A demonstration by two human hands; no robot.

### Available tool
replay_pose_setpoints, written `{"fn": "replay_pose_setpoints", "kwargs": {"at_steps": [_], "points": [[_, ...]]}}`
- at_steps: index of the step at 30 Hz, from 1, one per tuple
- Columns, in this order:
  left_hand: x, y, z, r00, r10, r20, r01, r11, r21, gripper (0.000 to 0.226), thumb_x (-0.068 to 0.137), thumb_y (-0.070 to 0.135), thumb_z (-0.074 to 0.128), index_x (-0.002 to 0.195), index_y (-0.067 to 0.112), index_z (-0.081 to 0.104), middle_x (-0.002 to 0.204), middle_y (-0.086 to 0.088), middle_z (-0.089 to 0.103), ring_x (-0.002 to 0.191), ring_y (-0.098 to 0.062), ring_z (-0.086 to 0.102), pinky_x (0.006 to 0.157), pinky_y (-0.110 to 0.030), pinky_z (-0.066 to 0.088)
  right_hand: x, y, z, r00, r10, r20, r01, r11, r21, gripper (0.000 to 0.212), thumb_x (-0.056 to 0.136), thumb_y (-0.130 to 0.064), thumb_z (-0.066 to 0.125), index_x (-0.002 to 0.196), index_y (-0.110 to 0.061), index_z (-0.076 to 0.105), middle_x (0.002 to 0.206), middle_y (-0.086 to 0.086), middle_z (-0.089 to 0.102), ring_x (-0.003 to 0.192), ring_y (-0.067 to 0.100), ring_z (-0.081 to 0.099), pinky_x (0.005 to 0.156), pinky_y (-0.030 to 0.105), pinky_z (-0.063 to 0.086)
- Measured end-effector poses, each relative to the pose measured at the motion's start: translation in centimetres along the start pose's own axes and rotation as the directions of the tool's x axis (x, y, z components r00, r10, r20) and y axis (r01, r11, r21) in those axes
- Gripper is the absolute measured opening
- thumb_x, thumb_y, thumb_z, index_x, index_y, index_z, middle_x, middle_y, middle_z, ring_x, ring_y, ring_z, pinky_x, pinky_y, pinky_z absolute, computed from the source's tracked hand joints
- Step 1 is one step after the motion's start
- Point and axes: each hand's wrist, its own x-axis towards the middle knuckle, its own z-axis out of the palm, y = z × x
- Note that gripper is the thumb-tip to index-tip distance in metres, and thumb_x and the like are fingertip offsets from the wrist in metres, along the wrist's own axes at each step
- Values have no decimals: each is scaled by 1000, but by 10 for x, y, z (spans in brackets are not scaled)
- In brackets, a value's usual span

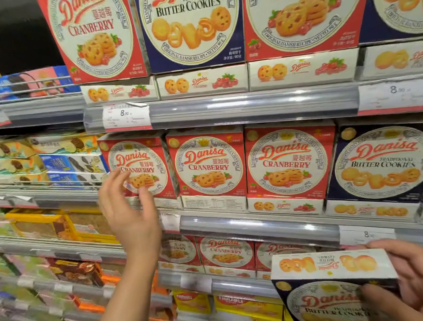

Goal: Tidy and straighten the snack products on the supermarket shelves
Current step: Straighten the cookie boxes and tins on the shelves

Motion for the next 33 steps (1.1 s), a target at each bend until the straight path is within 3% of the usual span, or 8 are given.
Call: {"fn": "replay_pose_setpoints", "kwargs": {"at_steps": [2, 4, 8, 14, 20, 27, 30, 33], "points": [[6, -21, -7, 948, -316, 27, 317, 948, -40, 53, 97, 28, 66, 143, 15, 44, 146, -8, 46, 138, -23, 41, 114, -49, 37, 1, 2, -1, 1000, 6, -6, -6, 1000, 4, 72, 34, -30, 100, 101, -23, 73, 105, 13, 77, 100, 27, 74, 81, 30, 61], [14, -36, -11, 879, -464, 104, 472, 880, -58, 70, 95, 45, 66, 152, 22, 33, 155, -3, 38, 144, -18, 35, 118, -46, 34, 6, 6, -2, 1000, -10, -11, 11, 1000, 29, 59, 52, -23, 96, 104, -14, 69, 104, 12, 78, 97, 24, 75, 77, 24, 61], [26, -50, -10, 829, -477, 290, 523, 846, -104, 74, 96, 43, 65, 157, 25, 25, 156, 3, 41, 141, -10, 40, 113, -33, 38, 10, 3, 7, 1000, 22, -5, -22, 999, 40, 54, 54, 6, 71, 106, -6, 62, 99, 10, 78, 88, 18, 76, 71, 23, 62], [29, -60, 2, 780, -495, 383, 559, 826, -72, 62, 95, 42, 68, 148, 25, 42, 142, -1, 58, 131, -15, 54, 108, -41, 47, 13, 1, 11, 999, 41, -32, -39, 996, 80, 51, 57, -10, 84, 105, -11, 65, 97, 7, 79, 90, 21, 76, 71, 23, 61], [16, -56, 7, 817, -472, 330, 528, 844, -99, 53, 95, 33, 70, 141, 21, 48, 138, 2, 60, 128, -9, 55, 103, -33, 48, 9, -3, 11, 998, 24, -59, -22, 999, 32, 52, 62, 17, 69, 105, -11, 62, 94, 3, 79, 86, 16, 76, 70, 19, 60], [9, -51, 4, 856, -447, 260, 474, 879, -51, 62, 94, 41, 69, 148, 26, 41, 145, 0, 54, 133, -15, 51, 111, -49, 45, 6, -4, 6, 995, 27, -97, -21, 998, 63, 52, 58, 7, 72, 97, -28, 72, 102, 8, 78, 92, 20, 76, 75, 24, 61], [2, -31, -7, 962, -241, 125, 233, 969, 76, 59, 94, 37, 67, 144, 15, 45, 147, -9, 50, 138, -25, 43, 116, -49, 34, 4, -6, 1, 993, 37, -109, -31, 998, 57, 49, 61, 4, 73, 102, -23, 70, 105, 7, 78, 96, 21, 75, 78, 28, 62], [-14, 10, -16, 987, 11, 162, -21, 998, 57, 39, 95, 23, 63, 130, 6, 56, 138, -14, 55, 134, -28, 46, 113, -41, 32, 3, -10, -4, 989, 74, -132, -66, 996, 65, 52, 65, 1, 73, 114, -12, 60, 108, 7, 77, 99, 22, 74, 79, 30, 62]]}}
